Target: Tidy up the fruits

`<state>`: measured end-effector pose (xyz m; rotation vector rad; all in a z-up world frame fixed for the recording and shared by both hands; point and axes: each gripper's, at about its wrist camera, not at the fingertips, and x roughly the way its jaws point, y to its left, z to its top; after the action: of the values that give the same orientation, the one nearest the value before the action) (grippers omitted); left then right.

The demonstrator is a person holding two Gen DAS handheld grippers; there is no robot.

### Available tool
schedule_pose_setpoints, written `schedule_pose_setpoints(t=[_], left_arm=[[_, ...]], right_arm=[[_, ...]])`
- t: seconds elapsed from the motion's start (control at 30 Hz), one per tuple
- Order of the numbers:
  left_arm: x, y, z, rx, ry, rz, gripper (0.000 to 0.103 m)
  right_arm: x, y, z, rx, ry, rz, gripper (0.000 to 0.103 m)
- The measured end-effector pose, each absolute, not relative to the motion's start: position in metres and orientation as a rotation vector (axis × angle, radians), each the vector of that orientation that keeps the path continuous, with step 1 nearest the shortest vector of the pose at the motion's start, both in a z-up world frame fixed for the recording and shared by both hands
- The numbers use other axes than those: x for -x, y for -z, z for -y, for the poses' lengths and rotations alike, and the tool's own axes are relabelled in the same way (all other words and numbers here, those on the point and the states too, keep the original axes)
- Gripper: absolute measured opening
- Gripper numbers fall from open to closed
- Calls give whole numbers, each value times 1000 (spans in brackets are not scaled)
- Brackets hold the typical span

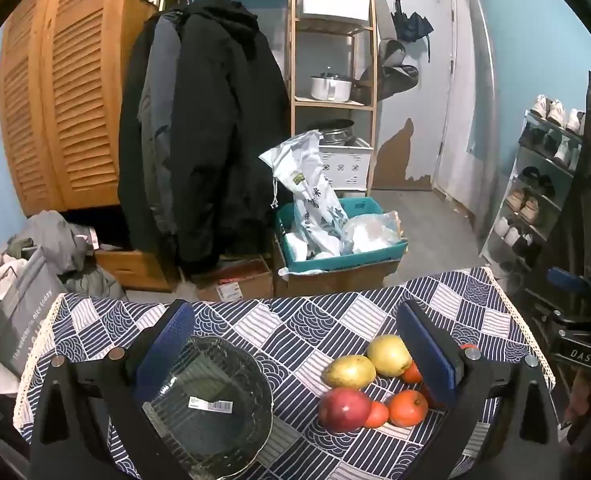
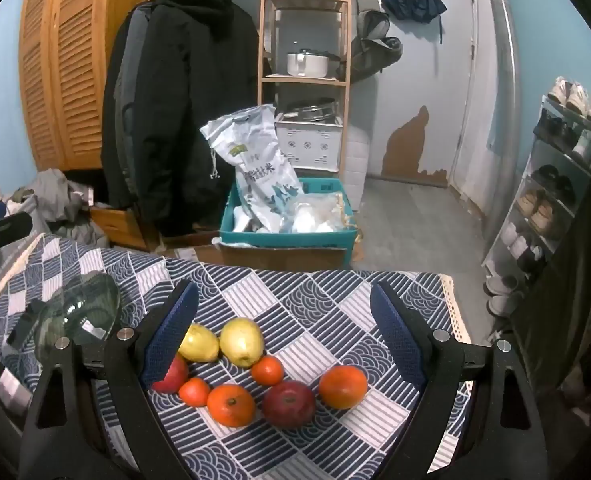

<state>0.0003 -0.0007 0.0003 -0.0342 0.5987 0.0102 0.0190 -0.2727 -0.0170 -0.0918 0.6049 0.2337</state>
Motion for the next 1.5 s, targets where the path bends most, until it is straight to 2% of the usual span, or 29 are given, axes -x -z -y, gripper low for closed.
schedule_pose_setpoints(t=[1.03,1.1,1.5], left_arm=[[1,0,1,33,-13,-592,102],[2,12,9,34,-15,-590,102],[2,-1,4,13,-24,-553,102]], right_arm=[[-19,17,273,95,-235,-607,87],[-19,18,273,95,-234,-607,87],[-19,19,275,95,-234,-607,87]])
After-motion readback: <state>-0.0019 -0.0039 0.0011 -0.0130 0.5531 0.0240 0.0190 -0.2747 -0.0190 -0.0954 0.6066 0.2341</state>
